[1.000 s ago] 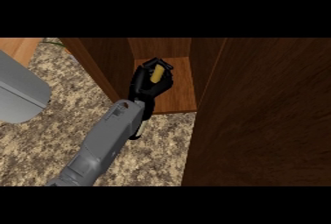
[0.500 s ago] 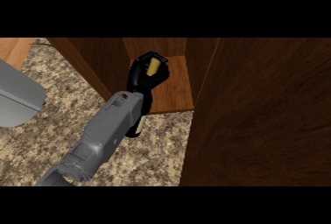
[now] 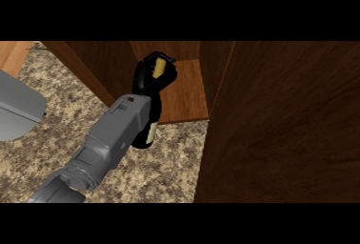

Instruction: Pick up the wine, place it into the cabinet and close the cabinet

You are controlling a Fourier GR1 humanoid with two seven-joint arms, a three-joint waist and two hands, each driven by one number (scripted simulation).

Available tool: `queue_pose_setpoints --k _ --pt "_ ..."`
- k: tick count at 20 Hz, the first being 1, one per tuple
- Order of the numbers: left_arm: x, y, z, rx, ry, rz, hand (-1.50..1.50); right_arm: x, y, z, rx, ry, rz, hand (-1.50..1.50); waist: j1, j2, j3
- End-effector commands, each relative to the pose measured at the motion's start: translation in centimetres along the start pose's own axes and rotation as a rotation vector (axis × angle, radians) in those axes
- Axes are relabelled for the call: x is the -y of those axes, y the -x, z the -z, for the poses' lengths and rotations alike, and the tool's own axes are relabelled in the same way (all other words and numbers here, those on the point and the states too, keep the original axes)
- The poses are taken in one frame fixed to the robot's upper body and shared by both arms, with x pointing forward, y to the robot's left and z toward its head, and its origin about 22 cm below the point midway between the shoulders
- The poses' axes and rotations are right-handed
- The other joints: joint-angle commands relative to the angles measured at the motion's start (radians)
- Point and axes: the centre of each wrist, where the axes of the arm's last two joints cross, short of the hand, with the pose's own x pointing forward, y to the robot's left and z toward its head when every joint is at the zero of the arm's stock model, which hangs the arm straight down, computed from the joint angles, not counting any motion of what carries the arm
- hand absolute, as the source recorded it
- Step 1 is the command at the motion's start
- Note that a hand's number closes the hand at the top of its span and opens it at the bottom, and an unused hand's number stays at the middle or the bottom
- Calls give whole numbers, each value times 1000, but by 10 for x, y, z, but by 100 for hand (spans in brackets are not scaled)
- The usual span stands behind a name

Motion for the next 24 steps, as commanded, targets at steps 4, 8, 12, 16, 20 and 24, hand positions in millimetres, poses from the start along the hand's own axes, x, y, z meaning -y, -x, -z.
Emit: queue_pose_setpoints --k 4,8,12,16,20,24 --pt "-13 -7 10 51 -55 80 -150 -1 -27 -10 14 -47 115 -150 -21 10 -1" --pt "-25 -4 11 68 -67 149 -150 1 -26 -10 20 -27 113 -150 -17 9 0" --pt "-20 -12 16 76 -120 185 -150 3 -29 -10 17 -57 94 -150 -30 15 -2" --pt "-34 -10 18 95 -146 211 -150 -1 -23 -11 31 -65 96 -150 -29 15 -2" --pt "-20 -25 22 128 -63 123 -150 -1 -23 -12 28 -57 105 -150 -21 11 -3" --pt "-6 -23 18 156 -29 -9 -150 4 -28 -10 43 -56 83 -150 -10 9 -3"
